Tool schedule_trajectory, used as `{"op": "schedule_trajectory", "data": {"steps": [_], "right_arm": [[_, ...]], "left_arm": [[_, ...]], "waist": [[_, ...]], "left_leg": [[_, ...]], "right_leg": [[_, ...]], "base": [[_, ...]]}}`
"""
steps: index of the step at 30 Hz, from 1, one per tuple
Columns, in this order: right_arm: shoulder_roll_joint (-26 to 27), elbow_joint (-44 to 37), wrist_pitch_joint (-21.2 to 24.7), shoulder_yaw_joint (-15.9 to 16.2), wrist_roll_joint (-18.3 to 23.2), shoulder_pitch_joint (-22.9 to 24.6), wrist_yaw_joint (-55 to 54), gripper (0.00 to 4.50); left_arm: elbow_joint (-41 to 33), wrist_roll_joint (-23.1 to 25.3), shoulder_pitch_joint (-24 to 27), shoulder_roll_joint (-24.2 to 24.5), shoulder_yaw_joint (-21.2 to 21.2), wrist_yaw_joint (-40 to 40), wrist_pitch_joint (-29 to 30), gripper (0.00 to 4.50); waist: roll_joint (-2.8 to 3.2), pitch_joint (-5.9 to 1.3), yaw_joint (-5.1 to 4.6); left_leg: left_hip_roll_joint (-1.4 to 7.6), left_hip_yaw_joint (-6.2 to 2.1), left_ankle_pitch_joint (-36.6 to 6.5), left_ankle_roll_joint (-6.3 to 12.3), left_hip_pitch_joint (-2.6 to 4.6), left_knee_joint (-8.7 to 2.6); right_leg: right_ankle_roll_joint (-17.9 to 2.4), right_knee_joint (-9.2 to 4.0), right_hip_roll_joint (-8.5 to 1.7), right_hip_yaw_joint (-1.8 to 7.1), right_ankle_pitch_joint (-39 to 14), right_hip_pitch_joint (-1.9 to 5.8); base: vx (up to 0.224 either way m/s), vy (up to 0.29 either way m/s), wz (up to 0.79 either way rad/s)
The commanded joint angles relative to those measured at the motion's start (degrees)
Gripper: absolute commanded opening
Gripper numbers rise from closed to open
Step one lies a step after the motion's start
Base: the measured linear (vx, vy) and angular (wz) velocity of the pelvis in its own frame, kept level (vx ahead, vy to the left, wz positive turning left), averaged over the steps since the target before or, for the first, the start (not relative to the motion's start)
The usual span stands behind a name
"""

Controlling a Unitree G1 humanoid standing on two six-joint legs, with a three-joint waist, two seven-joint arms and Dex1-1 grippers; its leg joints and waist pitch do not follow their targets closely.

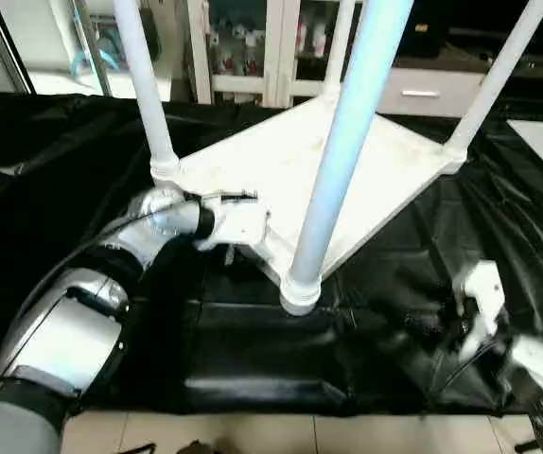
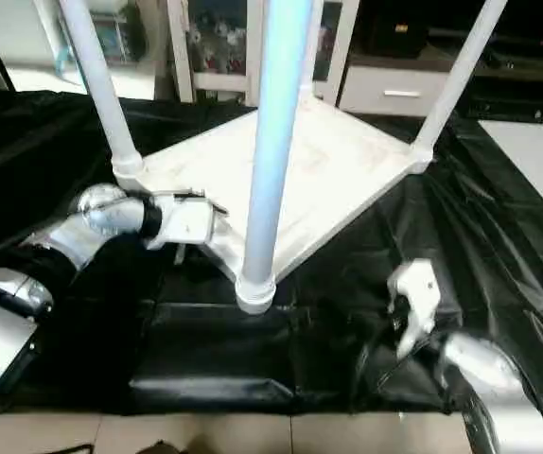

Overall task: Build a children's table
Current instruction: Rotate table base

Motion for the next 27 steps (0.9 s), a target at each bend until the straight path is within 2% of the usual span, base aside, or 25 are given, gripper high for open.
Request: {"op": "schedule_trajectory", "data": {"steps": [1,2,4,5,6,7,9,11,13,14,17,18,19,20,24,27], "right_arm": [[-0.34,-3.55,0.83,-0.11,2.03,-0.76,0.84,3.16],[0.35,-4.73,1.51,-0.25,3.09,-1.51,0.15,3.16],[1.88,-6.72,3.49,-0.53,5.70,-2.89,-1.15,3.16],[2.82,-7.92,4.49,-0.04,6.52,-3.78,-2.01,3.16],[3.36,-8.61,5.07,0.33,6.86,-4.31,-2.50,3.42],[4.81,-9.21,5.62,0.97,6.64,-5.70,-4.28,3.49],[6.54,-9.30,5.85,2.01,4.88,-7.67,-6.99,3.52],[8.12,-8.64,5.53,4.11,1.49,-10.19,-9.41,3.86],[8.99,-6.75,5.51,5.12,-2.17,-12.16,-12.41,3.92],[10.72,-5.11,5.69,6.15,-2.33,-14.22,-13.12,3.94],[12.87,-2.54,6.77,8.21,-4.20,-17.32,-15.52,4.34],[13.09,-2.32,6.85,8.44,-4.28,-17.62,-15.62,4.34],[14.06,-0.01,6.81,9.63,-6.35,-19.69,-17.34,4.43],[14.52,0.89,6.75,9.87,-7.00,-20.48,-18.10,4.43],[16.56,2.43,6.95,10.22,-7.02,-22.73,-19.28,4.43],[18.50,2.60,7.21,10.35,-6.34,-23.89,-19.86,4.43]], "left_arm": [[1.93,3.52,-1.75,-0.38,-2.03,3.21,-0.42,4.44],[2.86,4.61,-2.12,-0.64,-2.63,4.54,-0.73,4.44],[4.33,5.92,-2.63,-1.16,-3.28,6.16,-0.86,4.44],[4.83,6.83,-2.85,-1.36,-3.83,7.38,-0.91,4.44],[5.15,7.39,-2.99,-1.48,-4.16,8.16,-0.96,4.50],[5.53,7.44,-3.06,-1.86,-4.09,8.64,-0.49,4.50],[5.83,8.08,-3.21,-2.19,-4.51,9.73,-0.14,4.50],[6.59,9.01,-3.52,-2.88,-4.96,11.26,0.22,4.50],[7.17,9.67,-3.77,-3.31,-5.13,12.37,0.40,4.50],[7.66,9.97,-3.92,-3.68,-5.06,12.54,0.54,4.50],[8.14,10.36,-4.05,-4.08,-5.07,12.62,0.61,4.50],[8.18,10.36,-4.06,-4.10,-5.05,12.57,0.62,4.50],[8.30,10.58,-4.11,-4.12,-5.08,12.55,0.52,4.50],[8.37,10.35,-4.05,-4.13,-4.88,12.01,0.51,4.50],[8.72,10.34,-3.88,-3.73,-4.53,10.72,0.22,4.50],[8.95,10.45,-3.61,-3.19,-4.28,9.23,-0.29,4.50]], "waist": [[-0.11,-3.95,0.24],[0.15,-3.92,0.22],[0.05,-3.92,0.16],[0.24,-3.93,0.25],[0.28,-3.95,0.26],[0.12,-3.98,0.18],[0.15,-4.05,0.11],[0.23,-4.27,0.05],[0.22,-4.28,0.03],[0.38,-4.25,-0.01],[0.36,-4.15,-0.10],[0.61,-4.10,-0.11],[0.63,-4.17,0.01],[0.37,-4.22,-0.25],[0.55,-4.31,-0.11],[0.26,-4.28,-0.08]], "left_leg": [[4.34,-2.42,-6.96,4.62,0.82,-4.24],[4.42,-2.49,-7.55,3.98,0.90,-4.34],[4.39,-2.46,-8.27,3.29,1.09,-4.46],[4.50,-2.55,-8.53,2.72,1.08,-4.57],[4.50,-2.52,-8.47,2.46,1.12,-4.52],[4.41,-2.49,-7.97,2.02,1.15,-4.54],[4.34,-2.49,-7.29,1.75,1.15,-4.54],[4.22,-2.41,-5.35,1.31,1.15,-4.42],[4.10,-2.35,-4.46,1.22,1.15,-4.36],[4.03,-2.33,-4.83,1.08,1.11,-4.36],[4.07,-2.35,-6.55,0.34,1.21,-4.56],[4.11,-2.39,-6.75,0.07,1.20,-4.59],[4.19,-2.37,-7.10,-0.25,1.29,-4.59],[4.02,-2.35,-6.42,-0.58,1.17,-4.64],[4.05,-2.30,-5.90,-0.55,1.26,-4.56],[4.07,-2.27,-5.22,0.31,1.22,-4.57]], "right_leg": [[-13.47,-3.97,-5.60,3.06,0.57,2.57],[-13.64,-4.07,-5.62,3.05,-0.49,2.49],[-13.88,-4.19,-5.49,3.08,-1.10,2.37],[-14.04,-4.20,-5.70,3.09,-1.46,2.39],[-14.08,-4.11,-5.59,3.11,-1.01,2.31],[-14.18,-3.92,-5.59,3.13,-0.12,2.27],[-14.29,-3.79,-5.52,3.09,0.59,2.24],[-14.48,-3.45,-5.40,3.04,3.28,2.24],[-14.46,-3.32,-5.39,3.07,4.85,2.23],[-14.59,-3.29,-5.44,3.07,4.60,2.22],[-14.42,-3.62,-5.57,3.12,2.04,2.22],[-14.39,-3.66,-5.62,3.18,1.73,2.24],[-14.45,-3.57,-5.59,3.19,2.22,2.23],[-14.43,-3.41,-5.36,3.12,3.28,2.23],[-14.66,-3.17,-5.52,3.18,5.23,2.27],[-14.62,-3.08,-5.61,3.16,5.96,2.30]], "base": [[0.000,0.000,0.00],[0.000,0.000,0.00],[0.000,0.000,0.00],[0.000,0.000,0.00],[0.000,0.000,0.00],[0.000,0.000,0.00],[0.000,0.000,0.00],[0.000,0.000,0.00],[0.000,0.000,0.00],[0.000,0.000,0.00],[0.000,0.000,0.00],[0.000,0.000,0.00],[0.000,0.000,0.00],[0.000,0.000,0.00],[0.000,0.000,0.00],[0.000,0.000,0.00]]}}
